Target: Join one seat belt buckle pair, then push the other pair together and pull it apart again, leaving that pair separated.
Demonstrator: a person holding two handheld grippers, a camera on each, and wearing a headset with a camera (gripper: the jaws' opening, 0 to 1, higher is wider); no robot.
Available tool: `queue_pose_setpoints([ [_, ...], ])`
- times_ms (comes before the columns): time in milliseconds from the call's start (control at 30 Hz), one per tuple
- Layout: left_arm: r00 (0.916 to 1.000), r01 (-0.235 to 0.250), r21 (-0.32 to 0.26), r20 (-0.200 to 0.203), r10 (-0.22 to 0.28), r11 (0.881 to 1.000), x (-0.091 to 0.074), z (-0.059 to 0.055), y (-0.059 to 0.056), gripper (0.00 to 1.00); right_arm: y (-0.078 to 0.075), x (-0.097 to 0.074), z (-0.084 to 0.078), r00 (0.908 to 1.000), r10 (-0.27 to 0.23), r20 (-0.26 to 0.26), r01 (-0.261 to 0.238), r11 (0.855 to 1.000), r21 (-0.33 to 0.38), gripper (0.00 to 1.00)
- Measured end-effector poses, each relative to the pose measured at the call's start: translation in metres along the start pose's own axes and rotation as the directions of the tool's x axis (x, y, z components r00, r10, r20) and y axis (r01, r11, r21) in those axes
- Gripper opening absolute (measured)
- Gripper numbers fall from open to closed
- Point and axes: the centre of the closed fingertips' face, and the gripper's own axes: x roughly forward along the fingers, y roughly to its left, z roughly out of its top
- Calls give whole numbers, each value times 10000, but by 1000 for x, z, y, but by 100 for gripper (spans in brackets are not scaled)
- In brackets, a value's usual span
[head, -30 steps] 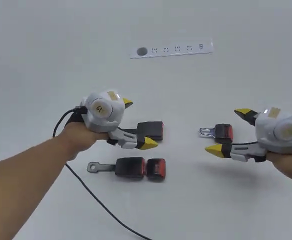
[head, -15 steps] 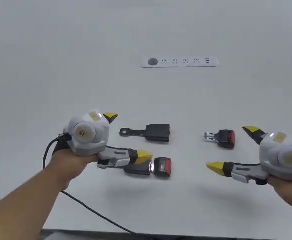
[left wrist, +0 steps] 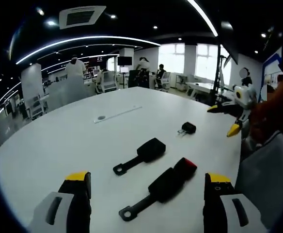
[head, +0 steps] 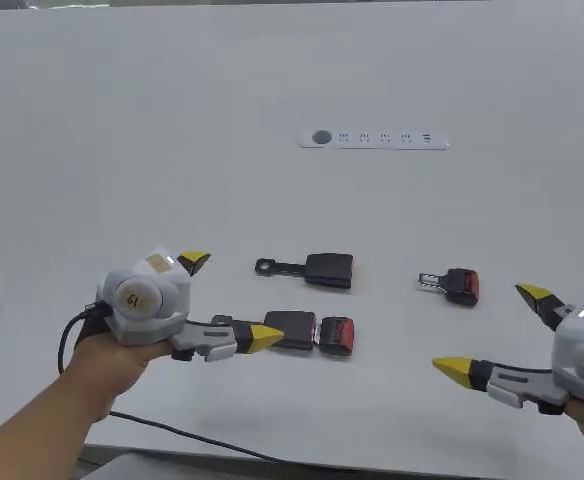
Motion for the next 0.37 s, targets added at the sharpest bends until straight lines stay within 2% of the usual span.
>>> queue_pose_setpoints([
  [233, 9999, -94, -109, 72, 95, 9999, -10, -5, 1, 100, 8, -7, -2, 9999, -78, 118, 76, 9999, 129, 100],
  [367, 9997, -132, -212, 209, 137, 9997, -14, -5, -3, 100, 15, -7, -5, 9999, -126, 53, 125, 9996, 237, 100],
])
